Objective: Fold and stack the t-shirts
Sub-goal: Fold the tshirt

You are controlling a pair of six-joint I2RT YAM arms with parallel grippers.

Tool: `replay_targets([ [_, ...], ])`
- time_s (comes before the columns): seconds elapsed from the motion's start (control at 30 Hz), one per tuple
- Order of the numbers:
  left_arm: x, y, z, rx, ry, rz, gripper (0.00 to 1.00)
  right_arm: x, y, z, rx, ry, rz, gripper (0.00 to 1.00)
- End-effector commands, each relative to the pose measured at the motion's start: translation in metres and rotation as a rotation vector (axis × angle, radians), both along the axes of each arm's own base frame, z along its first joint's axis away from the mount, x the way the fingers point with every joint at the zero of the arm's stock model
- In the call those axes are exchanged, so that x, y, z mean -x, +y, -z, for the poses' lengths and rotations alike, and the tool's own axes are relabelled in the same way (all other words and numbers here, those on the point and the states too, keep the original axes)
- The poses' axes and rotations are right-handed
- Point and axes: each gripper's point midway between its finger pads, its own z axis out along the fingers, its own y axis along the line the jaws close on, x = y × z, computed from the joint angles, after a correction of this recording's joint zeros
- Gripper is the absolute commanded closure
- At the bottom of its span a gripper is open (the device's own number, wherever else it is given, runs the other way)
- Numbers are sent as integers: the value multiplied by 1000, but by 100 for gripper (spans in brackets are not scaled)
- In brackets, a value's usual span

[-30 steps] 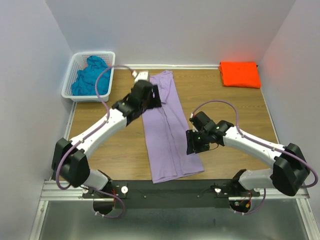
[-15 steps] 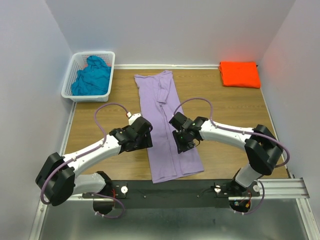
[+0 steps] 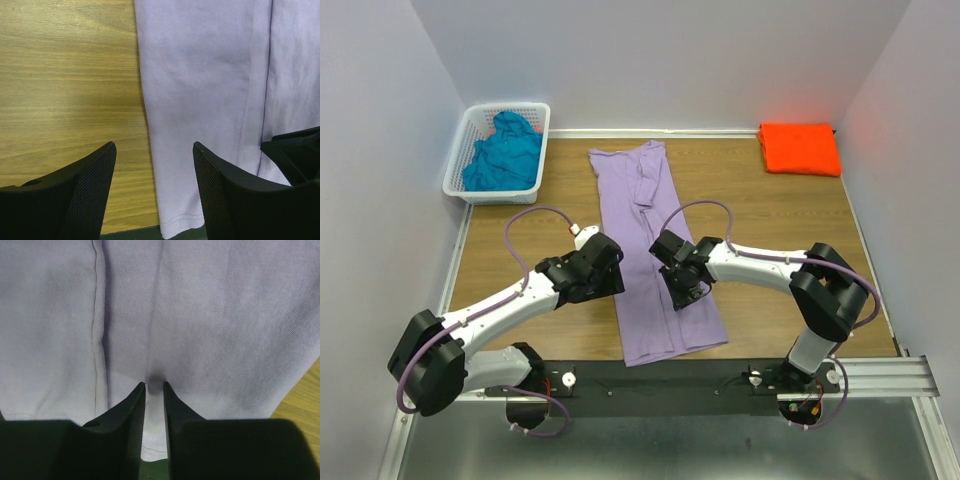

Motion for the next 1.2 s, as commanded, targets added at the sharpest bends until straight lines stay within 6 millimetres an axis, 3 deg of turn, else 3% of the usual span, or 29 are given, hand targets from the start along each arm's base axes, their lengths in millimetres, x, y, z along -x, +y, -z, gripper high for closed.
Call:
replay_targets([
  [0.0, -1, -1, 1, 0, -8, 1, 30, -5, 2, 4, 17, -34, 21, 75],
  [0.23, -1, -2, 2, -3, -7, 18, 31, -3, 6, -6, -18, -38, 22, 99],
  [0.6, 2, -1, 6, -9, 1, 34, 31, 12, 16, -23, -104, 5, -19, 99],
  [0.9, 6, -3, 13, -10, 26, 57, 31, 31, 12, -10, -93, 77, -64, 99],
  [1.03, 9, -6, 13, -2, 35, 71, 31, 34, 13, -7, -89, 93, -75, 86],
  [1.17, 20, -10, 16, 14, 78, 93, 31, 29, 25, -32, -164, 60, -68, 63],
])
